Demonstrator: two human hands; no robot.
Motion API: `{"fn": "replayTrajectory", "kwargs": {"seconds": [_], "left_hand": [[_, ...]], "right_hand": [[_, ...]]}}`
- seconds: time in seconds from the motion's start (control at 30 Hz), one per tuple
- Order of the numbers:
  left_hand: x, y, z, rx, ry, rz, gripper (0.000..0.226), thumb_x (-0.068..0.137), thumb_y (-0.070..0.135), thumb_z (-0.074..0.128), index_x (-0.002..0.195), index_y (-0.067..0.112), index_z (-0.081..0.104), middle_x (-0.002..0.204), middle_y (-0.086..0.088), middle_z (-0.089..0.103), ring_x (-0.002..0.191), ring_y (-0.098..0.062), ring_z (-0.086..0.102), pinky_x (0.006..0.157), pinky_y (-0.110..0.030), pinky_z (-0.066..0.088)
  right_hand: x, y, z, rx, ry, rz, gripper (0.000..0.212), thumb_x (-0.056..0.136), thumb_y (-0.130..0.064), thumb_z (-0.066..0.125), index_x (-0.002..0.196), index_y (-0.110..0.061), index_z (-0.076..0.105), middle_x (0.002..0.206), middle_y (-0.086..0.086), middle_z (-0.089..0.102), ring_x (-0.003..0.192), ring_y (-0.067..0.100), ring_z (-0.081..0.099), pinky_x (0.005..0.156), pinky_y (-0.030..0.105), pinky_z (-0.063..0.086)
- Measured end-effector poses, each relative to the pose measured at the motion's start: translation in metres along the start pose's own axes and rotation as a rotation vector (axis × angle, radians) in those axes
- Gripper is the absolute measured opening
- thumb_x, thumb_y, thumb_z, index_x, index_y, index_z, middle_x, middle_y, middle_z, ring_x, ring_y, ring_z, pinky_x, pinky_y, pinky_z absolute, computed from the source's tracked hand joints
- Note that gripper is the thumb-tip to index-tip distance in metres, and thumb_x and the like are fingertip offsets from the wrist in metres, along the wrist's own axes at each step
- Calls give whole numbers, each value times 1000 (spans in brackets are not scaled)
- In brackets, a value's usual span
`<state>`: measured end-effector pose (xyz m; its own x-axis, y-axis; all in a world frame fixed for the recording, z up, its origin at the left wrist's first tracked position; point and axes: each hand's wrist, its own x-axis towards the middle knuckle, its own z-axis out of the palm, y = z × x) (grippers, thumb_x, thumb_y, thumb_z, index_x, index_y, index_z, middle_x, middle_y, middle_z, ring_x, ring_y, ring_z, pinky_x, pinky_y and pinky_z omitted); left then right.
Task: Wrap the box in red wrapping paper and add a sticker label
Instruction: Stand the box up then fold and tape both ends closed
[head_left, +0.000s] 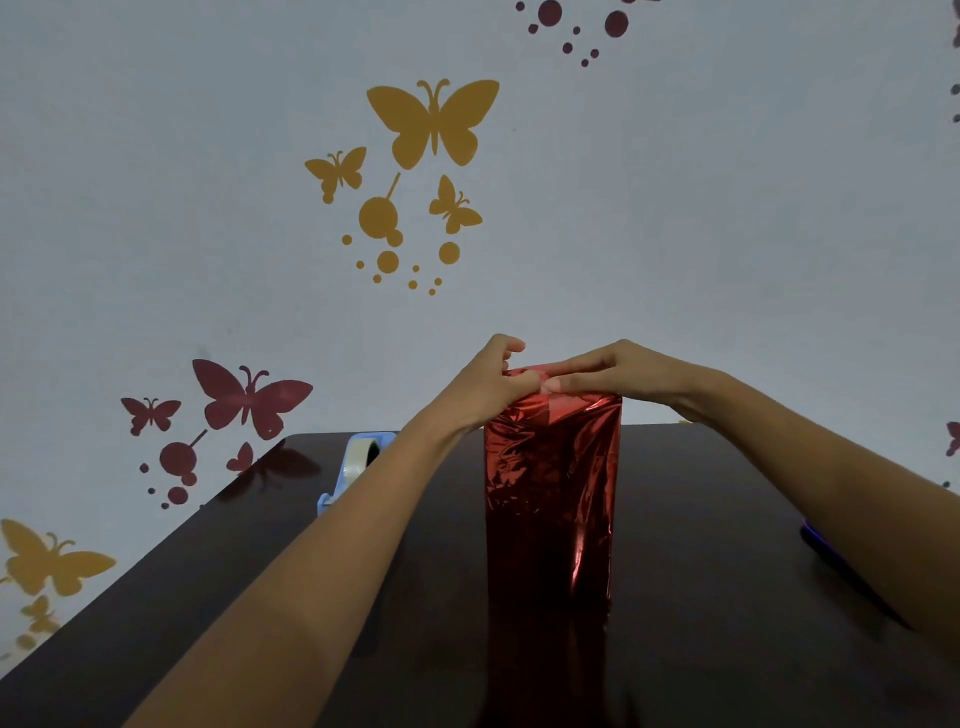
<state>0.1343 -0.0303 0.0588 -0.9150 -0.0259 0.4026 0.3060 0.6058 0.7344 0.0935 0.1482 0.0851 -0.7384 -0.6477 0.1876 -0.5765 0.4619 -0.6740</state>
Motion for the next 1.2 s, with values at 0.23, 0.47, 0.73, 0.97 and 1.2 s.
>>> {"fn": "replayTrajectory", "kwargs": {"seconds": [0.23,0.47,0.73,0.97,1.2], "left_hand": [[-1,0,1,-17,30,-34,43,94,26,53,135,15,46,136,-10,48,118,-18,50,91,-25,41],[-6,-1,4,-90,81,-54,47,91,27,57,135,17,47,147,-12,38,134,-16,36,93,-25,34],[-8,-4,7,-307,127,-113,52,89,29,62,136,15,45,147,-10,39,134,-19,38,104,-31,39],[-95,-65,-26,179,688,-191,26,89,31,62,111,18,64,111,4,64,100,-12,59,76,-22,43],[-144,-138,-29,142,546,-623,24,93,37,54,90,14,60,94,-10,66,85,-25,63,79,-42,53]], "right_hand": [[-2,-2,-2,-54,-54,44,44,76,-49,68,119,-42,61,119,-17,56,118,5,42,101,24,27],[3,-5,2,-81,-25,75,62,75,-41,73,132,-25,54,120,-11,51,116,9,43,92,21,29],[3,-3,4,-76,-55,88,70,77,-45,69,139,-25,44,141,-5,43,131,13,35,104,27,27],[4,4,5,-34,-53,66,66,79,-41,68,138,-22,44,142,-2,42,128,14,37,105,28,27],[4,5,5,-27,-38,65,80,64,-52,70,136,-25,48,142,-2,43,133,18,35,110,31,24]]}}
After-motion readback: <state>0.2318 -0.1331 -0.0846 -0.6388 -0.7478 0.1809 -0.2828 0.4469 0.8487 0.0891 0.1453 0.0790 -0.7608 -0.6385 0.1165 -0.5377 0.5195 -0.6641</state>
